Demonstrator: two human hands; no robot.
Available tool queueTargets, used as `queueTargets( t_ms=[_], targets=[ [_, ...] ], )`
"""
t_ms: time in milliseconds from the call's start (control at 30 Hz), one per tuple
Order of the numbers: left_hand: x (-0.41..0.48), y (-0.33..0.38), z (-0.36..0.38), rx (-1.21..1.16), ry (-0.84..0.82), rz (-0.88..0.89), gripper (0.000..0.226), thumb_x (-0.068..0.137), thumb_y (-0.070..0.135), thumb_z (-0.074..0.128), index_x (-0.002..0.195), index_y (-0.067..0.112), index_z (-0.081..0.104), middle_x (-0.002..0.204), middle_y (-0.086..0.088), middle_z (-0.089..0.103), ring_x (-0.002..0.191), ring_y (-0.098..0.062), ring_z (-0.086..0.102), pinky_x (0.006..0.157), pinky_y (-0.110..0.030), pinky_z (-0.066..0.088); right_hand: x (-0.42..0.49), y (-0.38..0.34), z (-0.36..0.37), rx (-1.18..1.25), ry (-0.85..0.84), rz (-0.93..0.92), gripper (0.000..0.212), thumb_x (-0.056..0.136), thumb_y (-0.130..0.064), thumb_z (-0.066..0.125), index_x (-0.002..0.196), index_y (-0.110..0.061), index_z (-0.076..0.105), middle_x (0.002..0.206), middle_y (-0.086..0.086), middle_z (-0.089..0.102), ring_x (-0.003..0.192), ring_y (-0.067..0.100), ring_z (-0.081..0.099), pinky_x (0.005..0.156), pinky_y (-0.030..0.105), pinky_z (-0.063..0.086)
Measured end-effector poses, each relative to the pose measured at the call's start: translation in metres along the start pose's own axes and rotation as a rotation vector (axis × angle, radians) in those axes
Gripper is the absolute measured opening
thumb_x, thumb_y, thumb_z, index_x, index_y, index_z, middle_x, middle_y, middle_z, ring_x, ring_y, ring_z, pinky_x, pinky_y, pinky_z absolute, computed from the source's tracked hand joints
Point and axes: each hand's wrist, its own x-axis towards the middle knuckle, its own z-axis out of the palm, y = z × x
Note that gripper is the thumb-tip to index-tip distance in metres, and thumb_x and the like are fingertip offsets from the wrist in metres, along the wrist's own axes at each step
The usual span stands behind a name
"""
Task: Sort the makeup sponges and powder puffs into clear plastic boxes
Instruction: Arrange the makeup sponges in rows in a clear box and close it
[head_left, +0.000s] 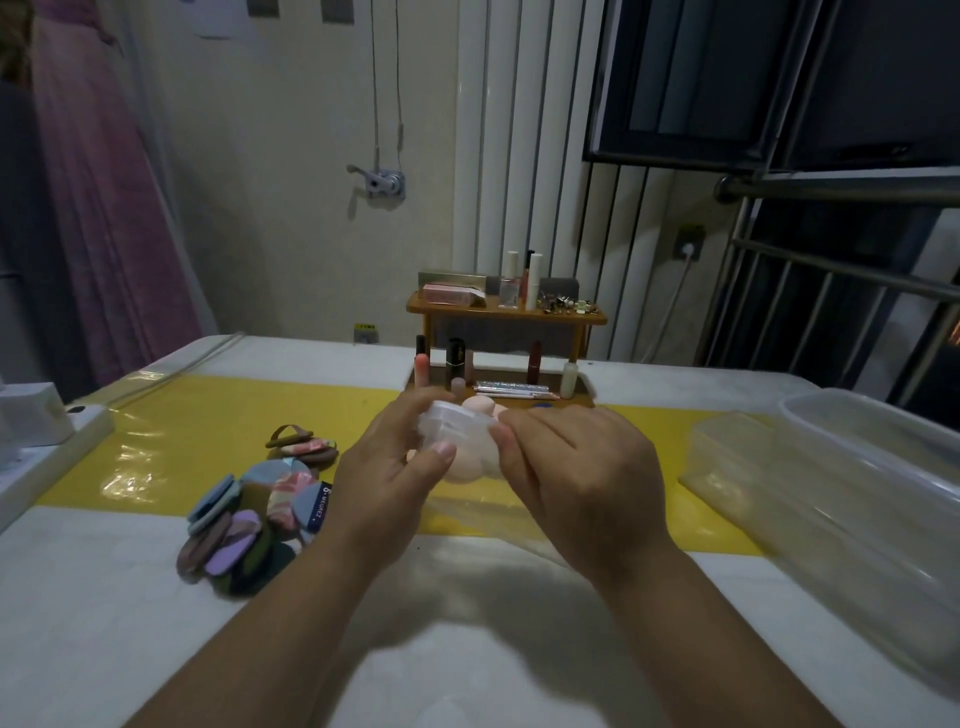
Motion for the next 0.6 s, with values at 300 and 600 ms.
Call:
queueTargets(
  t_ms=[300,600],
  targets=[
    [0.004,-0.001,-0.009,-0.197,-0.010,-0.016,0.038,0.066,0.053,0.060,0.104,0.051,0.061,0.114,-0.003,0.060,0.096,-0.023,0.066,0.069,-0.032,0.055,-0.008,0.017,-0.010,0.128,-0.017,0.097,0.032,0.093,-0.036,0.062,0.107,-0.011,0.076,0.096,0.003,0.076,0.084,0.019,0.068,0.075,0.032,0.050],
    [0.006,-0.005,-0.010,-0.377,-0.112,-0.153,0.063,0.061,0.050,0.067,0.122,0.050,0.053,0.135,0.011,0.052,0.112,-0.011,0.063,0.076,-0.025,0.057,-0.024,0.036,-0.006,0.209,-0.010,0.303,0.028,0.096,-0.029,0.055,0.094,-0.010,0.075,0.086,0.001,0.073,0.077,0.020,0.064,0.068,0.032,0.048]
  ],
)
